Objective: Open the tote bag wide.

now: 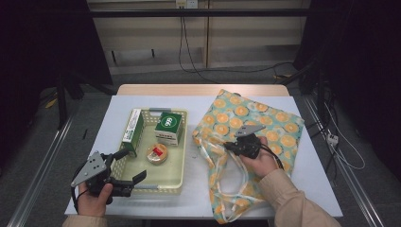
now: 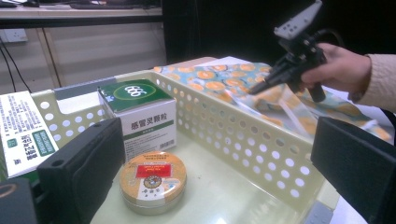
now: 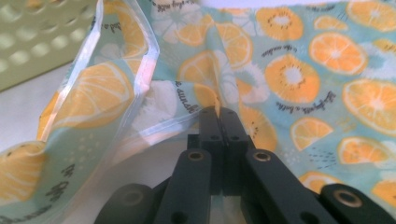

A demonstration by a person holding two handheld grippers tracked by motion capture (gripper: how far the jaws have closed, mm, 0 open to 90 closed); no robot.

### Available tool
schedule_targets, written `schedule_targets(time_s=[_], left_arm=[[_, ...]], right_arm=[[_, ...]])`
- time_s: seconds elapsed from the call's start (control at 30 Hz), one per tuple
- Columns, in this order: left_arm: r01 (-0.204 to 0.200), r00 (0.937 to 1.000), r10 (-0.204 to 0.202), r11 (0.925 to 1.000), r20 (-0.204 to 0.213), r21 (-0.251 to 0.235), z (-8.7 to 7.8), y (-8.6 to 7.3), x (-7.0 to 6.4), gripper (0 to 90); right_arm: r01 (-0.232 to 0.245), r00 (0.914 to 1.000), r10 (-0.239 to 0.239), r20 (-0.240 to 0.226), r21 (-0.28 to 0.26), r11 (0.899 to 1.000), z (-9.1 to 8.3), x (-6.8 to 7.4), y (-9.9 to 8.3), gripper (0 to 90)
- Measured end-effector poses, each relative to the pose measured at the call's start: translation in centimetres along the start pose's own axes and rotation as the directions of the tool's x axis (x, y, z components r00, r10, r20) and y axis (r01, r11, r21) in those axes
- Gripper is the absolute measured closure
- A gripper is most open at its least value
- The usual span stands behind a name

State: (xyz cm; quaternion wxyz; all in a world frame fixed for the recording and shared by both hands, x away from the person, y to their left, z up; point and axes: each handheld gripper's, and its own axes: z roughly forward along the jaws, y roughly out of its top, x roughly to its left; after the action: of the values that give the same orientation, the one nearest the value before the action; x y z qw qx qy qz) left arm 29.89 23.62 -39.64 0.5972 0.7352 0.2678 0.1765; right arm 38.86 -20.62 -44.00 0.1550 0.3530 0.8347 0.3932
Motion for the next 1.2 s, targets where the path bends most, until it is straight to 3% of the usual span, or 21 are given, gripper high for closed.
schedule_targets(time_s=[0.23, 0.3, 0.43, 0.53, 0.67, 0.93, 1.0, 1.1, 1.2], left_arm=[[0.005, 1.0, -0.005, 1.0, 0.002, -0.002, 0.1, 0.0, 0.0, 2.9], [0.007, 1.0, -0.007, 1.0, 0.003, -0.003, 0.1, 0.0, 0.0, 2.9], [0.008, 1.0, -0.008, 1.0, -0.001, -0.001, -0.1, 0.0, 0.1, 2.9], [0.015, 0.9999, -0.015, 0.9999, 0.002, -0.006, 0.0, 0.0, 0.0, 2.9], [-0.002, 1.0, 0.002, 1.0, 0.002, 0.001, 0.0, 0.1, 0.0, 2.9], [0.004, 1.0, -0.004, 1.0, 0.0, -0.002, 0.0, 0.1, 0.0, 2.9], [0.009, 1.0, -0.009, 0.9999, 0.001, -0.009, 0.0, 0.1, 0.0, 2.9], [0.006, 1.0, -0.006, 0.9999, -0.004, -0.01, -0.1, 0.1, 0.1, 2.9], [0.004, 1.0, -0.004, 1.0, -0.005, -0.008, -0.1, 0.1, 0.1, 2.9]], right_arm=[[-0.023, 0.9969, 0.026, 0.074, -0.035, 0.999, 0.9, -2.0, 1.5, 90.0], [-0.058, 0.9975, 0.06, 0.039, -0.044, 0.997, 1.4, -2.1, 1.5, 90.0], [0.014, 0.9999, -0.014, 0.002, 0.005, 1.0, 2.4, -0.5, 1.4, 90.0], [0.034, 0.9993, -0.034, -0.013, 0.013, 0.999, 2.6, 0.2, 1.5, 90.0], [0.015, 0.9997, -0.015, -0.02, 0.005, 1.0, 2.7, 0.2, 1.5, 90.0], [-0.032, 0.9986, 0.032, -0.042, -0.002, 0.999, 2.8, 0.5, 1.3, 89.0], [-0.038, 0.9991, 0.038, -0.017, 0.005, 0.999, 2.8, 0.8, 1.4, 75.4], [-0.033, 0.9989, 0.032, -0.034, -0.004, 0.999, 2.0, 1.5, 1.7, 57.3], [-0.002, 0.9993, 0.002, -0.037, -0.007, 1.0, 0.8, 2.5, 1.9, 45.5]])
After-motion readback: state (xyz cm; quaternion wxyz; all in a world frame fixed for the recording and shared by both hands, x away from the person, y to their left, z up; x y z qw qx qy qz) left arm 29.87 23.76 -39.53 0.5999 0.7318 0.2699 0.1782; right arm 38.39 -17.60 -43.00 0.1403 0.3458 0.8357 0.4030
